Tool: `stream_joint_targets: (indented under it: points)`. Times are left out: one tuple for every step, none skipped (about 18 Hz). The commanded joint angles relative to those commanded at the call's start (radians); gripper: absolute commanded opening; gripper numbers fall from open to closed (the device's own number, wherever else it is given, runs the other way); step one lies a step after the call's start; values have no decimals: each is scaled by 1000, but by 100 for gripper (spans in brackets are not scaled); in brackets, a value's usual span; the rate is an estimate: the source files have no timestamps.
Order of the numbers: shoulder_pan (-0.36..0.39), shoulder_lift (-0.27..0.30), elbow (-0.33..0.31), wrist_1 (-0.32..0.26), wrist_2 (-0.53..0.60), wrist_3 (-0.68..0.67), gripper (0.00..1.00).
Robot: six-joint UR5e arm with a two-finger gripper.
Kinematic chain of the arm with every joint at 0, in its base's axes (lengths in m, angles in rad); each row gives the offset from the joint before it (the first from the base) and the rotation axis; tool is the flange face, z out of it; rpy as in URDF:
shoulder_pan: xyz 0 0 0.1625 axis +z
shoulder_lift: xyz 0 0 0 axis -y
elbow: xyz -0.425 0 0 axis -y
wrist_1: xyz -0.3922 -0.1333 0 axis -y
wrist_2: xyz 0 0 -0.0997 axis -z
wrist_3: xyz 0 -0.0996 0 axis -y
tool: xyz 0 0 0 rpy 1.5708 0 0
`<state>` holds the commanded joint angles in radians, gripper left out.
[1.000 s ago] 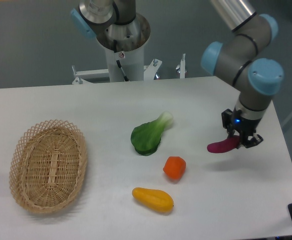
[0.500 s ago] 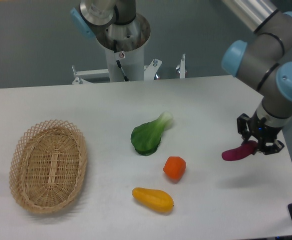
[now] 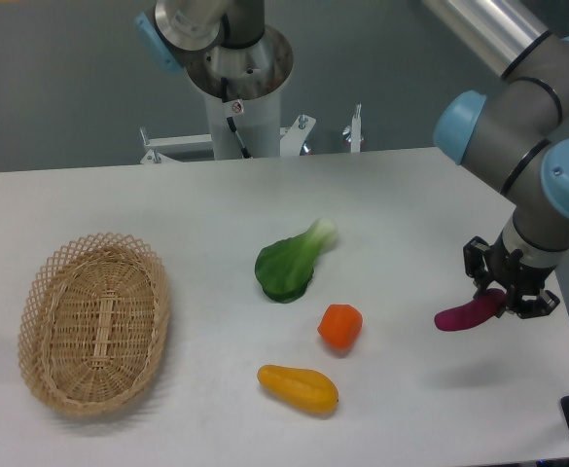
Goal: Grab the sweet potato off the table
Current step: 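Lift the held sweet potato up off the table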
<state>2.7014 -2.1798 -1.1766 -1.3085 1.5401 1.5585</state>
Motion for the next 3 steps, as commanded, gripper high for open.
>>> stream_joint_targets:
  points:
    - [0,0,-2,0,0,0,14]
    - [0,0,-2,2,0,0,14]
    - [0,0,-3,2,0,0,14]
